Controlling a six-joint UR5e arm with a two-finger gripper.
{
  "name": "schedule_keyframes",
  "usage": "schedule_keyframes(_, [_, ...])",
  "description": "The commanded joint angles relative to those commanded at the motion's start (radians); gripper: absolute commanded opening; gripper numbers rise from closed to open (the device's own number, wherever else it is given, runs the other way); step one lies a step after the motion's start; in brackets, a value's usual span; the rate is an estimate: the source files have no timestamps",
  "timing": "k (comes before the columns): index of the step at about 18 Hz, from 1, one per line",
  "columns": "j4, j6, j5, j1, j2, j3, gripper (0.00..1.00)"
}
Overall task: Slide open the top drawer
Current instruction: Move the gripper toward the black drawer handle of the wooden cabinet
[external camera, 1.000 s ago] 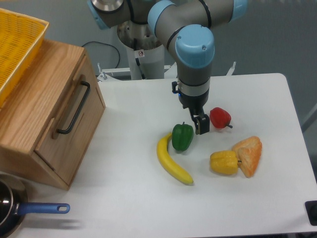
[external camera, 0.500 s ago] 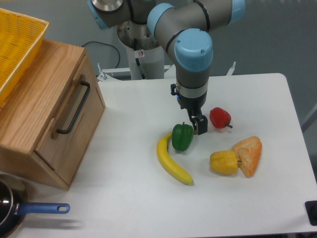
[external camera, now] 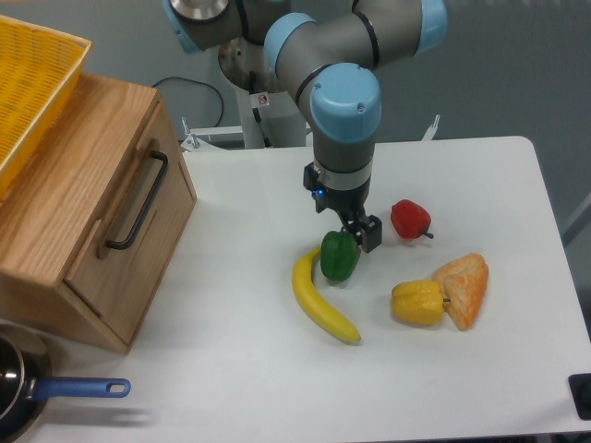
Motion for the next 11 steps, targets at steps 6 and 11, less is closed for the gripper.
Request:
schedule_keyframes(6, [-0.012, -0.229, -0.019, -0.051, 0.009, 0.000, 1.00])
schedule_keyframes(11, [-0.043, -0.336, -0.055, -0.103, 0.012, 0.003, 1.00])
